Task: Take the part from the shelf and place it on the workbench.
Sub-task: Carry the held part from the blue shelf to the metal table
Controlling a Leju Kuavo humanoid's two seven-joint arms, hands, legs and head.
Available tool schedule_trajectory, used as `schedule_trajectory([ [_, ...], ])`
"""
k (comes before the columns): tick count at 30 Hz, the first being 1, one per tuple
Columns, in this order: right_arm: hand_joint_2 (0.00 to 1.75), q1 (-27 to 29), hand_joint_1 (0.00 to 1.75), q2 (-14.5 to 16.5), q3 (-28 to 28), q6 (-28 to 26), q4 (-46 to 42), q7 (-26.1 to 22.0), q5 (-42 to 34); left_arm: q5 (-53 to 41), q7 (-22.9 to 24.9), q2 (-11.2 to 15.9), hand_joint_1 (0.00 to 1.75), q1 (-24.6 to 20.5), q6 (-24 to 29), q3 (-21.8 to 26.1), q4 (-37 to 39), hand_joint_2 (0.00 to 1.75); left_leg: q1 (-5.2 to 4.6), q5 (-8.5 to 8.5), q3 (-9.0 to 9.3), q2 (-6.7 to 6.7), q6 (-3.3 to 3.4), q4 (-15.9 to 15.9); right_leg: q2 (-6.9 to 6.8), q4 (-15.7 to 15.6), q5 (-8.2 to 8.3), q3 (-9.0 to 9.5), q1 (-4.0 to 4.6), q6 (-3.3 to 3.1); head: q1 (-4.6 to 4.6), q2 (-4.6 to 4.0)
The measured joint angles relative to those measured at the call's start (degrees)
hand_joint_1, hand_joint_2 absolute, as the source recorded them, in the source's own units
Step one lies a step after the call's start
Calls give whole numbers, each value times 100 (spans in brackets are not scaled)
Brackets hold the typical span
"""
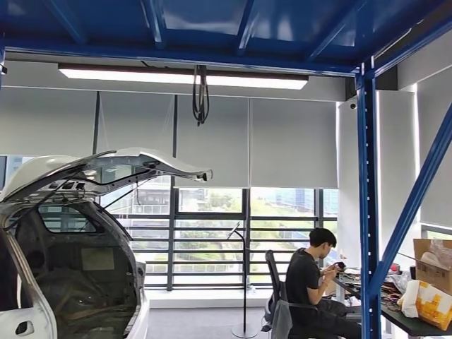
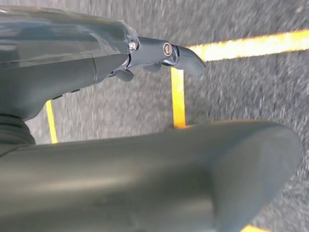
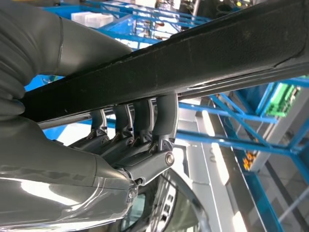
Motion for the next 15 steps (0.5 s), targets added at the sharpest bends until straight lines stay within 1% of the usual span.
schedule_trajectory([
  [2,175,68,175,-47,3,-51,-44,26,-9,-91,-31,24,0,25,-14,-35,0,175,-6,-1,-5,10,-71,-14,21,-88,-19,12,28,-72,-1,0],
  [3,175,91,175,-78,-2,-62,-56,32,-34,-105,-38,39,0,37,-46,-44,0,175,2,-10,-2,16,-105,-25,29,-96,-17,9,20,-111,-1,0],
  [4,175,112,175,-110,-13,-58,-64,27,-76,-111,-46,51,0,46,-83,-47,0,175,9,-50,-8,19,-129,3,31,-115,-12,19,14,-146,-1,0],
  [5,175,130,175,-142,-29,-42,-69,12,-130,-114,-52,62,0,52,-124,-48,0,175,13,-142,-58,19,-145,124,27,-135,-6,33,7,-187,-1,0],
  [6,175,150,175,-167,-51,-14,-71,-19,-179,-115,-53,69,0,59,-160,-48,0,175,15,-287,-168,18,-153,365,20,-153,-4,47,2,-219,-1,0],
  [8,175,209,175,-200,-104,56,-71,-101,-225,-115,-69,80,0,86,-238,-48,0,175,12,-615,-540,17,-161,1124,11,-154,-15,54,23,-259,-1,0],
  [9,175,244,175,-215,-126,87,-71,-140,-222,-115,-78,88,0,102,-267,-48,0,175,11,-700,-707,17,-165,1442,14,-153,-22,60,32,-268,-1,0],
  [10,175,273,175,-228,-142,115,-71,-167,-214,-117,-86,95,0,116,-289,-48,0,175,10,-680,-798,16,-165,1584,20,-152,-32,71,38,-275,-1,0],
  [11,175,294,175,-238,-152,139,-71,-186,-205,-123,-89,99,0,124,-303,-49,0,175,10,-543,-782,16,-160,1495,31,-151,-45,92,40,-276,-1,0],
  [12,175,305,175,-245,-161,162,-74,-198,-197,-129,-91,105,0,126,-312,-51,0,175,11,-320,-666,16,-149,1199,42,-150,-63,124,41,-270,-1,0],
  [13,175,309,175,-249,-169,180,-77,-205,-189,-134,-91,110,0,125,-318,-53,0,175,11,-98,-508,15,-130,826,52,-149,-87,155,40,-256,-1,0],
  [14,175,306,175,-252,-180,194,-80,-210,-181,-138,-89,114,0,122,-319,-55,0,175,4,71,-368,11,-109,497,62,-135,-108,174,52,-235,0,0],
  [15,175,304,175,-255,-191,204,-85,-213,-173,-139,-85,118,0,118,-319,-56,0,175,-4,153,-274,6,-83,268,69,-118,-118,172,62,-209,0,0],
])
